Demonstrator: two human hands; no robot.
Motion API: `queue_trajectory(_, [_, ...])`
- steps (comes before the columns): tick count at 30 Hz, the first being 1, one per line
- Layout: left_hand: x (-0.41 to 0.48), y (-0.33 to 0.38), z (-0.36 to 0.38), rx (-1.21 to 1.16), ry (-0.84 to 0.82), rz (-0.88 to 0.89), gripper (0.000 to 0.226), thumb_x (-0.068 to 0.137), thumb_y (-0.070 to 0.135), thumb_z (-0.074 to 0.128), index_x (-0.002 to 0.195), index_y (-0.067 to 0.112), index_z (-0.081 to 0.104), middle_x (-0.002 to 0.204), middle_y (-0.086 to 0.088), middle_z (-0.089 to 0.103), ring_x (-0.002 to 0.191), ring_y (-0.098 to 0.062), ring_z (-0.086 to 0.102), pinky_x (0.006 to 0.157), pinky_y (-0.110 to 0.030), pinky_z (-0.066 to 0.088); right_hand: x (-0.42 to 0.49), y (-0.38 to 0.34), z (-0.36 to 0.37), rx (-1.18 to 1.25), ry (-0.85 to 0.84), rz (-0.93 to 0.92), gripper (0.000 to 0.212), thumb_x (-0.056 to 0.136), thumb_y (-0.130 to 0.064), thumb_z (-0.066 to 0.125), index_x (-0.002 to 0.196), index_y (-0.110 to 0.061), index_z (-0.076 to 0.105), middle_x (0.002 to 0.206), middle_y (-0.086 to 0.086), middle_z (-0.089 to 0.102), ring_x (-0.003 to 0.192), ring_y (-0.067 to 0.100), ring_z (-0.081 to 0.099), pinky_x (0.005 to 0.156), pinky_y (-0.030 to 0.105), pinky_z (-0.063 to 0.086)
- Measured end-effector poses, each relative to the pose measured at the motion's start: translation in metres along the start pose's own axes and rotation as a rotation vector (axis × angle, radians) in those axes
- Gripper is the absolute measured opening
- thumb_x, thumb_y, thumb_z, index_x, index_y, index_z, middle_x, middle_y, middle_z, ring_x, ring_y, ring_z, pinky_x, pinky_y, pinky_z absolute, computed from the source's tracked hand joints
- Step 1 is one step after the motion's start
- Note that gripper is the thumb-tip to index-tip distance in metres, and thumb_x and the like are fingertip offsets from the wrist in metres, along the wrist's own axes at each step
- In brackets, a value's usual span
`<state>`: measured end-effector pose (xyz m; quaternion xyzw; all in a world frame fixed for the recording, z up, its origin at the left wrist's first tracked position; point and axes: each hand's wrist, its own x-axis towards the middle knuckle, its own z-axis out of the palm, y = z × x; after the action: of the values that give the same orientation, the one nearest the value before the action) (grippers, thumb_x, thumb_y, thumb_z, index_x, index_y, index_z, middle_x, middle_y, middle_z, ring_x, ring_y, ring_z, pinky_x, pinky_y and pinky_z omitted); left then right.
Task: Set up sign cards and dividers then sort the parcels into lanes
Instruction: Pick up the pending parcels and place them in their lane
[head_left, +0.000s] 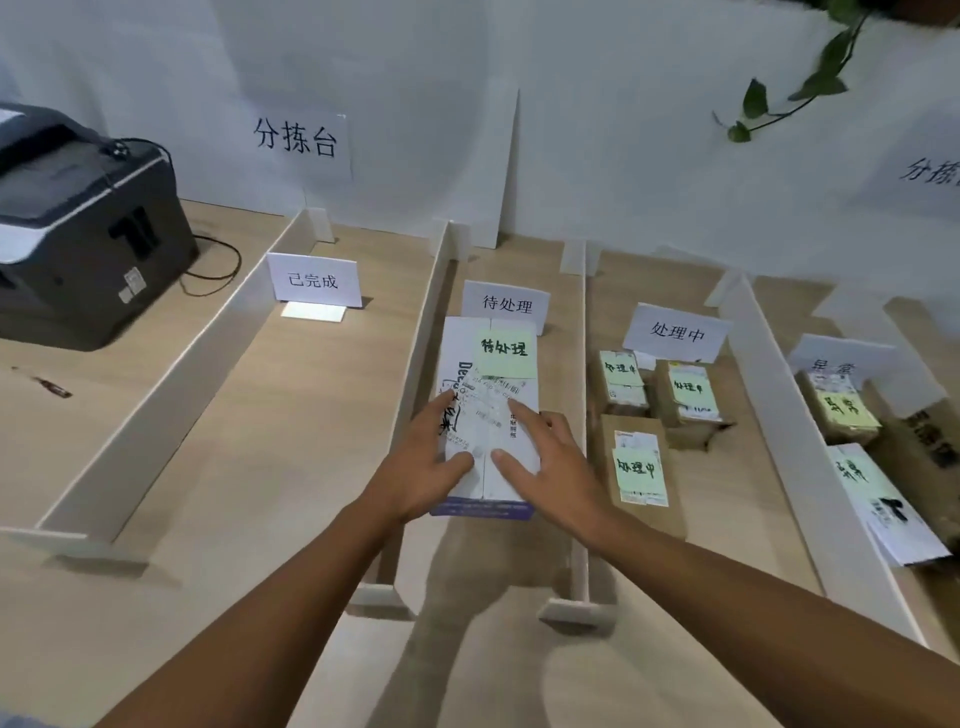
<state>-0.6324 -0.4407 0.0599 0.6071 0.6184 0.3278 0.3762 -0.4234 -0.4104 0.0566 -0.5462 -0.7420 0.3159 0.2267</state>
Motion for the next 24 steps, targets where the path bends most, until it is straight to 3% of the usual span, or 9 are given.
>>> queue_trajectory(2, [0.032,-0.011,0.003,-0.040,-0.007,0.000,0.069,0.085,0.038,0.059,0.114,0.088,0.022,0.121,0.059,0.042,0.106,0.029,0.049,0.073,0.007,0.038,0.029,0.011,0.010,0.016,-0.006,0.016,0.070,0.095,-0.054,0.062,0.156,-0.041,0.031,0.143,-0.006,0.037,0.131,0.009,0.047,0.110,0.031,0.043])
queue_trajectory(4, [0.065,-0.030,0.009,-0.052,-0.015,-0.033,0.073,0.086,0.031,0.059,0.111,0.090,0.024,0.112,0.065,0.040,0.105,0.033,0.046,0.072,0.006,0.040,0.058,0.026,0.024,0.024,-0.023,0.034,0.070,0.096,-0.053,0.062,0.157,-0.038,0.030,0.144,-0.005,0.037,0.131,0.011,0.048,0.110,0.033,0.045])
queue_trajectory(6, [0.096,-0.048,0.014,-0.028,-0.011,-0.086,0.072,0.086,0.027,0.061,0.120,0.083,0.029,0.120,0.055,0.047,0.116,0.019,0.051,0.084,-0.003,0.045,0.086,0.043,0.042,0.012,-0.038,0.064,0.071,0.095,-0.055,0.060,0.157,-0.040,0.028,0.147,-0.005,0.036,0.131,0.012,0.049,0.104,0.032,0.050])
queue_trajectory(9, [0.141,-0.078,0.023,0.006,-0.040,-0.151,0.067,0.091,0.030,0.058,0.152,0.038,0.031,0.154,0.009,0.044,0.137,-0.017,0.048,0.109,-0.043,0.050,0.128,0.069,0.068,-0.008,-0.053,0.105,0.071,0.094,-0.062,0.056,0.155,-0.045,0.023,0.149,-0.008,0.034,0.129,0.014,0.050,0.095,0.037,0.057])
queue_trajectory(10, [0.154,-0.088,0.026,0.019,-0.041,-0.181,0.069,0.091,0.031,0.056,0.155,0.030,0.029,0.157,0.001,0.039,0.138,-0.021,0.047,0.112,-0.048,0.046,0.142,0.078,0.076,-0.006,-0.059,0.118,0.071,0.093,-0.063,0.055,0.154,-0.046,0.022,0.149,-0.008,0.034,0.129,0.015,0.050,0.094,0.038,0.058])
queue_trajectory(13, [0.179,-0.111,0.037,0.034,-0.039,-0.238,0.072,0.092,0.033,0.051,0.158,0.028,0.024,0.161,-0.002,0.029,0.137,-0.021,0.045,0.117,-0.041,0.038,0.171,0.101,0.102,-0.016,-0.092,0.132,0.070,0.094,-0.061,0.056,0.153,-0.047,0.021,0.146,-0.006,0.035,0.129,0.020,0.050,0.093,0.042,0.059])
queue_trajectory(16, [0.189,-0.131,0.044,0.057,-0.005,-0.282,0.078,0.086,0.041,0.048,0.159,0.030,0.022,0.161,0.001,0.027,0.133,-0.015,0.043,0.110,-0.031,0.036,0.183,0.113,0.119,-0.047,-0.104,0.123,0.073,0.093,-0.063,0.055,0.153,-0.045,0.019,0.149,-0.005,0.032,0.131,0.023,0.048,0.095,0.042,0.059])
queue_trajectory(21, [0.185,-0.121,0.045,0.273,0.027,-0.238,0.072,0.099,0.037,0.055,0.160,0.028,0.018,0.164,-0.001,0.019,0.145,-0.028,0.036,0.111,-0.043,0.043,0.179,0.107,0.107,-0.024,-0.130,0.139,0.072,0.095,-0.065,0.050,0.156,-0.047,0.015,0.156,-0.007,0.028,0.137,0.024,0.044,0.098,0.044,0.057])
queue_trajectory(24, [0.168,-0.091,0.036,0.345,0.038,-0.135,0.076,0.096,0.055,0.052,0.160,0.031,0.020,0.170,0.003,0.012,0.154,-0.024,0.021,0.121,-0.048,0.029,0.161,0.080,0.071,0.054,-0.056,0.136,0.069,0.097,-0.062,0.050,0.156,-0.046,0.019,0.158,-0.011,0.027,0.140,0.020,0.042,0.103,0.046,0.054])
